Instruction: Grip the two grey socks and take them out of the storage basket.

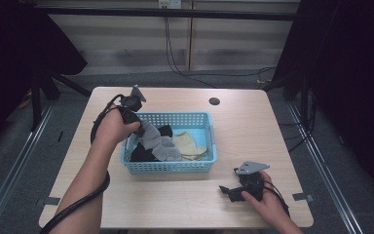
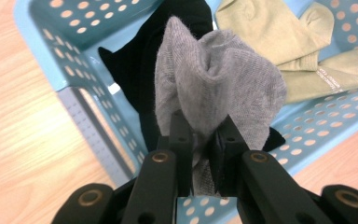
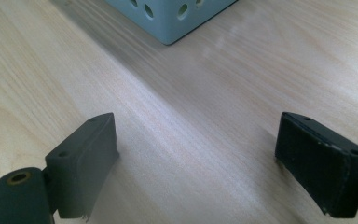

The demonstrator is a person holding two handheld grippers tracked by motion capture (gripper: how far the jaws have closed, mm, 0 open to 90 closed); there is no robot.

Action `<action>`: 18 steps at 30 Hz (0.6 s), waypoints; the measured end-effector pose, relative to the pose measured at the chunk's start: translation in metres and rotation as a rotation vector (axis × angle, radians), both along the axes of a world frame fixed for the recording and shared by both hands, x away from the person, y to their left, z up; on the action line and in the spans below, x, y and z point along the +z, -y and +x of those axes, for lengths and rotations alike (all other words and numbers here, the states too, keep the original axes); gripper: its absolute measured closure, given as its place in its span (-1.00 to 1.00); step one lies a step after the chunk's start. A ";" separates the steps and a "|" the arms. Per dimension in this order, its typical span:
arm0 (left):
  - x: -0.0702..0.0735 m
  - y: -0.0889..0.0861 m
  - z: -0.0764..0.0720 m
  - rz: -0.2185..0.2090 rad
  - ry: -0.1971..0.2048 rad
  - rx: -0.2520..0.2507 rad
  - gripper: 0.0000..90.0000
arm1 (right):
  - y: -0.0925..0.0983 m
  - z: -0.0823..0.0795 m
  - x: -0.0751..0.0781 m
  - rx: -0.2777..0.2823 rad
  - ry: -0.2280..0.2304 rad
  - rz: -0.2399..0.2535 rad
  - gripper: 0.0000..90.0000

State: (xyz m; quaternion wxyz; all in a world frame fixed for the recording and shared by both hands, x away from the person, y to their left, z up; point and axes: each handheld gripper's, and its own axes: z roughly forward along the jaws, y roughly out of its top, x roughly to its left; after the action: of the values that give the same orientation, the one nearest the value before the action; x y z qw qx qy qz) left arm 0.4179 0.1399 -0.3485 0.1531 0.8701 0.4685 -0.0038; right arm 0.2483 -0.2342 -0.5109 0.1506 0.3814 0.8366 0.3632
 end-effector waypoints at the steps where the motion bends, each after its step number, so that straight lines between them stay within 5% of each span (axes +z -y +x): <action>1: 0.002 -0.002 0.000 -0.002 -0.001 0.006 0.79 | 0.000 0.000 0.000 0.000 0.000 0.000 -0.73; 18: 0.034 -0.036 -0.004 -0.023 0.033 0.083 0.79 | 0.000 0.000 0.000 0.003 -0.005 0.003 -0.73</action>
State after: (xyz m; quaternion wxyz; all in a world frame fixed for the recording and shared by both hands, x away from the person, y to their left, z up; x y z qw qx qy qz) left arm 0.4138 0.1763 -0.3147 0.1706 0.8480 0.5016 0.0115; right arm 0.2484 -0.2346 -0.5108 0.1474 0.3815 0.8369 0.3638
